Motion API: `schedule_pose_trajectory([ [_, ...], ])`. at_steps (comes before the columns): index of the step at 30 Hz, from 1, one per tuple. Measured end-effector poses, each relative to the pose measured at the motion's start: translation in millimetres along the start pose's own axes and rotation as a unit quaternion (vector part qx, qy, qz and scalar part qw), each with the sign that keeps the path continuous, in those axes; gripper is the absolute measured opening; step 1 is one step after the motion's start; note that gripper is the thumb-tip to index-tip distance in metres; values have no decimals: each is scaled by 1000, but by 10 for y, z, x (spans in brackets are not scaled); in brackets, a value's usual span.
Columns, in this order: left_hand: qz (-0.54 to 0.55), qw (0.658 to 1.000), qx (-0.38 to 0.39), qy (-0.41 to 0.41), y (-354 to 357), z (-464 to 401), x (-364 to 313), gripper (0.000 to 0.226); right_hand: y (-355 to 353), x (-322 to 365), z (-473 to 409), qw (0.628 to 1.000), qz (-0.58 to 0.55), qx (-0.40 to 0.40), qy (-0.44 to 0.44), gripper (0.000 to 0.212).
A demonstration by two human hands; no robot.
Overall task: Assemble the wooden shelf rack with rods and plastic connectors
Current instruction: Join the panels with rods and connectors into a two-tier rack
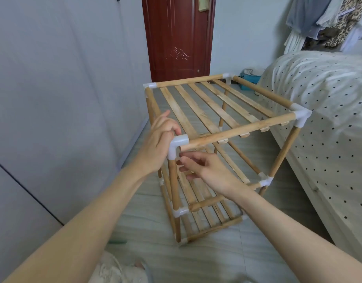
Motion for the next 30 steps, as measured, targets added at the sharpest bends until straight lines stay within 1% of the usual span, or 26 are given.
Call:
schedule_pose_trajectory([
  [2,9,1000,6,-2,7,-2,-9,28,-78,-19,18,995,-87,-3,39,25],
  [3,10,1000,-1,4,1,-1,-30,28,-77,-41,23,987,-146,-10,65,31],
  [5,4,1000,-21,16,-30,1,-75,27,-68,-82,0,961,-248,-49,111,44],
  [6,-8,999,-26,18,-42,6,-99,26,-81,-88,-24,948,-287,-71,117,45],
  [8,-49,998,-26,31,-67,23,-141,27,-137,-69,-69,927,-347,-98,102,38],
  [10,-106,992,-25,68,-83,51,-192,34,-189,-36,-94,923,-360,-106,84,36],
  [12,-142,986,-25,81,-91,63,-230,40,-194,-22,-104,922,-364,-114,70,37],
  [15,-126,990,-11,65,-102,54,-224,50,-202,-4,-119,915,-371,-150,61,36],
  [19,-137,987,-9,80,-125,80,-226,40,-285,66,-142,904,-385,-179,43,37],
  [21,-148,986,-18,78,-105,90,-232,39,-297,77,-131,906,-377,-185,47,38],
  [26,-180,978,-61,88,-52,78,-312,49,-311,83,-120,908,-369,-194,53,33],
  [30,-211,970,-87,78,-46,98,-331,48,-316,87,-100,899,-390,-191,60,32],
])
Point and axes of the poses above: each hand's wrist, its own z-axis away from the middle knuckle, its own y-axis out of the palm, x = y × z, the point moved 6 cm from there along -z, towards the middle knuckle, and after that the axes turned 6 degrees about -y, right-handed, at the moved point
